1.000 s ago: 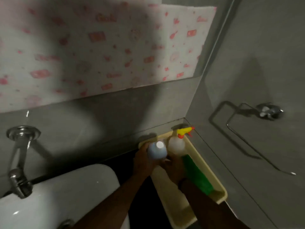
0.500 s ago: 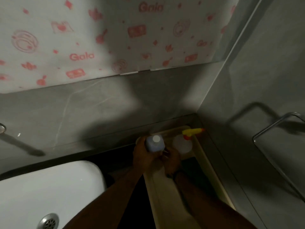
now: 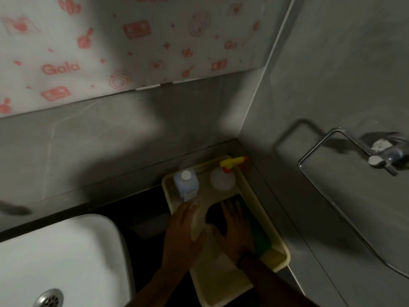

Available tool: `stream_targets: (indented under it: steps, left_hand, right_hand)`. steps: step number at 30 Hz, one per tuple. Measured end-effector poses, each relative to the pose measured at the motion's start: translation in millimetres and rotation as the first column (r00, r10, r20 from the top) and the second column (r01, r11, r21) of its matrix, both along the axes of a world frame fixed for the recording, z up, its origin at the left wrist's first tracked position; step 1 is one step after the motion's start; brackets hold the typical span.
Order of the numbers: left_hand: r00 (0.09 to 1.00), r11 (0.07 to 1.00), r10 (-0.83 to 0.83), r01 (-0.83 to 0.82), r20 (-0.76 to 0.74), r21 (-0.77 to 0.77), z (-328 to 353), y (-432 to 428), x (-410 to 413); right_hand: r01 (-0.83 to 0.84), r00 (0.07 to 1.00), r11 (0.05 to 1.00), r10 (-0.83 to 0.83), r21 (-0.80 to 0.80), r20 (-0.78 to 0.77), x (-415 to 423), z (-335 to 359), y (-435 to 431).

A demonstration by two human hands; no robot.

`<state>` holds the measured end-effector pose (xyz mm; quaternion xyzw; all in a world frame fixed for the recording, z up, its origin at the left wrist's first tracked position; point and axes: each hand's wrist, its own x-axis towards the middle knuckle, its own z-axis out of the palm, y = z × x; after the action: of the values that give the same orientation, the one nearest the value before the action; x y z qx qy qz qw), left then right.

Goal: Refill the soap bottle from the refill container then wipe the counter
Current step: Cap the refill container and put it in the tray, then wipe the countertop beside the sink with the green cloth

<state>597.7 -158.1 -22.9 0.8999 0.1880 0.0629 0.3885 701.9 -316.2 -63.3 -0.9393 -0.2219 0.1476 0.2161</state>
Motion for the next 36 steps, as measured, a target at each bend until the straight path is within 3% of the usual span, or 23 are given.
stream_targets:
  steps: [2,5,16,19,22,27,32,36]
  left_hand:
    - [0.976,0.964,-0.089,0.135,-0.197,0.231,-10,-12,-8]
    - [0.923,0.913,-0.078,0.218,-0.376,0.346,-20,-20,-16]
    - [0.926,0.911,-0.103,0.234,-0.363,0.339,-19,-19,-29]
    - [0.939,0.891,-0.123,0.247,-0.32,0.381,-3,-18,-52]
    - [0.963,0.898,-0.156,0.231,-0.22,0.373,12,-11,-87]
    - [0.957,0.857,-0.263,0.292,-0.127,0.425,25,18,-156]
    - [0.907,0.732,-0.385,0.414,-0.173,0.54,27,57,-227]
    - [0.858,0.65,-0.451,0.505,-0.248,0.568,26,77,-270]
  right_hand:
    - [-0.059,0.998,0.974,0.063,-0.22,0.009,0,-5,-10]
    - [-0.107,0.994,0.941,0.102,-0.32,-0.034,1,-13,-9]
    - [0.003,0.999,0.93,0.016,-0.368,0.048,5,-16,-1]
    - [0.108,0.993,0.971,-0.118,-0.214,-0.032,-3,10,-2]
    - [0.295,0.955,0.955,-0.296,0.043,0.013,-33,46,6]
    - [0.107,0.914,0.96,-0.197,0.26,0.354,-126,92,14]
    - [0.102,0.911,0.927,-0.233,0.36,0.341,-249,115,20]
    - [0.239,0.91,0.92,-0.324,0.31,0.258,-331,92,25]
